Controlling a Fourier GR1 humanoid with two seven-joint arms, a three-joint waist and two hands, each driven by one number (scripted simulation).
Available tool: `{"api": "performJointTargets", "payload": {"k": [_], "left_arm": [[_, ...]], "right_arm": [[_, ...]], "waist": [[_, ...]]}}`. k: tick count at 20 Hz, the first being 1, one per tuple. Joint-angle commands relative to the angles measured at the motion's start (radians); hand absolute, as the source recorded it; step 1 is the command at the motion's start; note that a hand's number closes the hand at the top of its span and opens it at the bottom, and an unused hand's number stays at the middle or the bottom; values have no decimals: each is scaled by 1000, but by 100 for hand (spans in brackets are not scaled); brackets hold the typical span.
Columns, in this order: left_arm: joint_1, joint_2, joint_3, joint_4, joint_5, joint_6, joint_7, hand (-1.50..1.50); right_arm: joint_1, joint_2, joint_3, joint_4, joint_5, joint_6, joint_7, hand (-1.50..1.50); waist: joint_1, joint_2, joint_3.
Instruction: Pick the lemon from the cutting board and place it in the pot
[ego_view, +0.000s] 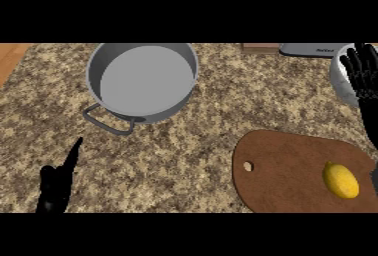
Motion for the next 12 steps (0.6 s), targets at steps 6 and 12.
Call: {"api": "performJointTargets", "payload": {"k": [6,12], "left_arm": [[462,102,-134,-578,77,-72,-88,0],[555,132,-175,-658,88,-98,-107,0]], "right_arm": [[133,-81,-147,185,29,-71,88,-150],[279,-177,-85,371,287,-189,276,-150]], "waist": [[-134,0,40],[-126,14,31]]}}
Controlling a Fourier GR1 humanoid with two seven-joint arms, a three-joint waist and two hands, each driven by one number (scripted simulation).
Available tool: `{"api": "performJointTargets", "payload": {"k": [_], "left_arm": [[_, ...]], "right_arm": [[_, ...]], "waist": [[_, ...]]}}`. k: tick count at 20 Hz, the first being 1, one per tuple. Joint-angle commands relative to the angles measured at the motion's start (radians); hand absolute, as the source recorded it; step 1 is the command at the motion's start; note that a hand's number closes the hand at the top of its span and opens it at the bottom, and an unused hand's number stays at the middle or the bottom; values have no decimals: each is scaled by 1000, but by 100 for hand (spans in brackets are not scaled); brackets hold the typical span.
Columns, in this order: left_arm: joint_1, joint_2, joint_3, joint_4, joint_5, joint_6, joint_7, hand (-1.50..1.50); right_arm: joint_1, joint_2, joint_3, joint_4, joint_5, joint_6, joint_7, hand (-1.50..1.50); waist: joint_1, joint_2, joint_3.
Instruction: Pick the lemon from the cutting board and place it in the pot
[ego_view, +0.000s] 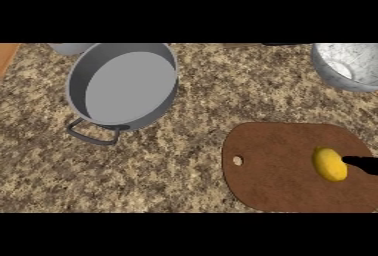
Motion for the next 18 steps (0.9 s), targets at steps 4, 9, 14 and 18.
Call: {"api": "performJointTargets", "payload": {"k": [4,9,14,18], "left_arm": [[-304,-108,52,-151,11,-37,-27,0],[-334,-106,65,-130,31,-31,0,0],[-354,-119,43,-118,38,-36,8,0],[-369,-134,31,-110,44,-20,24,0]], "right_arm": [[50,-88,78,55,171,-20,105,-150],[28,-153,92,-25,181,38,231,-150],[-3,-192,117,-71,155,137,375,-150],[-18,-213,123,-119,102,215,494,-150]], "waist": [[-16,-1,-23],[-20,-23,-28],[-7,-24,-30],[-16,-28,-29]]}}
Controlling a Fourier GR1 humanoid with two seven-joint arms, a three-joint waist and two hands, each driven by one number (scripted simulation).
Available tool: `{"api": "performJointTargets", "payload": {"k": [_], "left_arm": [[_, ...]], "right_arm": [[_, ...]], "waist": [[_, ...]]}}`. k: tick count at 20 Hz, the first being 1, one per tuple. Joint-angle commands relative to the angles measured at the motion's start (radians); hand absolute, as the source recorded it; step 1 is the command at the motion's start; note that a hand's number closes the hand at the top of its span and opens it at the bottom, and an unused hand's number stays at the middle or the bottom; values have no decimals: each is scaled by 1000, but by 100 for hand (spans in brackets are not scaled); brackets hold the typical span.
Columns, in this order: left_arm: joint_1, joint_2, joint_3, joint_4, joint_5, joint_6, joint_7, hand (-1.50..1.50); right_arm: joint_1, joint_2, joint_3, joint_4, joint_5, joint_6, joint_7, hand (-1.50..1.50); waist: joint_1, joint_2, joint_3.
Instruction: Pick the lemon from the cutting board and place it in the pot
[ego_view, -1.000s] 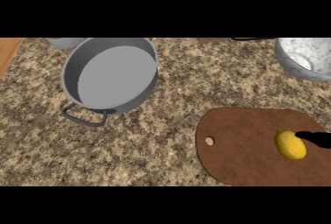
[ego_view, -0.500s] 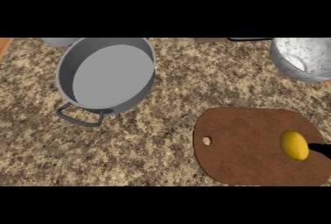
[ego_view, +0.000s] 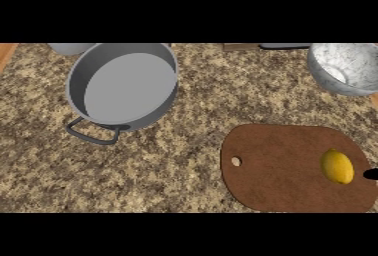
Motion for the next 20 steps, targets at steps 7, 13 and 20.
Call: {"api": "performJointTargets", "payload": {"k": [7,13,20], "left_arm": [[-271,-52,133,-117,-17,15,-67,0],[-301,-57,131,-113,1,22,-58,0],[-312,-56,109,-117,8,42,-52,0]], "right_arm": [[-77,-13,9,-98,-107,112,312,-150],[-103,43,45,-142,-132,101,413,-150],[-116,43,104,-188,-90,105,530,-150]], "waist": [[-8,-6,5],[0,-2,9],[10,-4,11]]}}
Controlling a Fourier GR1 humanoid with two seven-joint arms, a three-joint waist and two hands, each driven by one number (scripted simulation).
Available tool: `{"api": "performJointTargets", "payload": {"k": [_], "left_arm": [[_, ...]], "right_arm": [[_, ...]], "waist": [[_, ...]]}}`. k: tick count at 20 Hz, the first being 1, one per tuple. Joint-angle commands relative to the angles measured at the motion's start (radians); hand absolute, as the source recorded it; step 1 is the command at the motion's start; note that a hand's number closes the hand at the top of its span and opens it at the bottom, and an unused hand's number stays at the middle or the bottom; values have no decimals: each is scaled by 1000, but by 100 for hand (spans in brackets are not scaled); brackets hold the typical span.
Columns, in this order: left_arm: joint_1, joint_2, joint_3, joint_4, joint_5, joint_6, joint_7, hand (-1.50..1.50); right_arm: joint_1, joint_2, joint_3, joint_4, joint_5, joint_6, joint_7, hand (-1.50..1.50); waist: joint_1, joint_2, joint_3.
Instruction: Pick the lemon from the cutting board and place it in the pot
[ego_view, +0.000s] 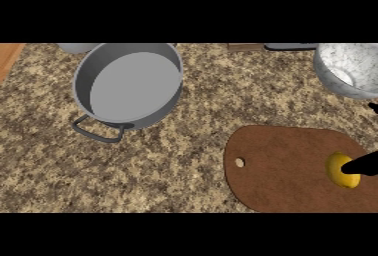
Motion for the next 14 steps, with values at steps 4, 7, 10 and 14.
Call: {"api": "performJointTargets", "payload": {"k": [4,7,10,14], "left_arm": [[-277,-69,147,-107,-46,20,-90,0],[-286,-60,146,-107,-43,19,-99,0],[-302,-64,142,-79,-38,26,-101,0],[-312,-66,134,-97,-32,49,-103,0]], "right_arm": [[4,-24,56,-25,60,13,120,-150],[8,-20,76,-36,76,12,143,-150],[2,0,93,-50,79,3,151,-150],[21,17,112,-35,90,-3,157,-150]], "waist": [[-21,-2,2],[-22,-5,3],[-17,-4,3],[-19,-1,6]]}}
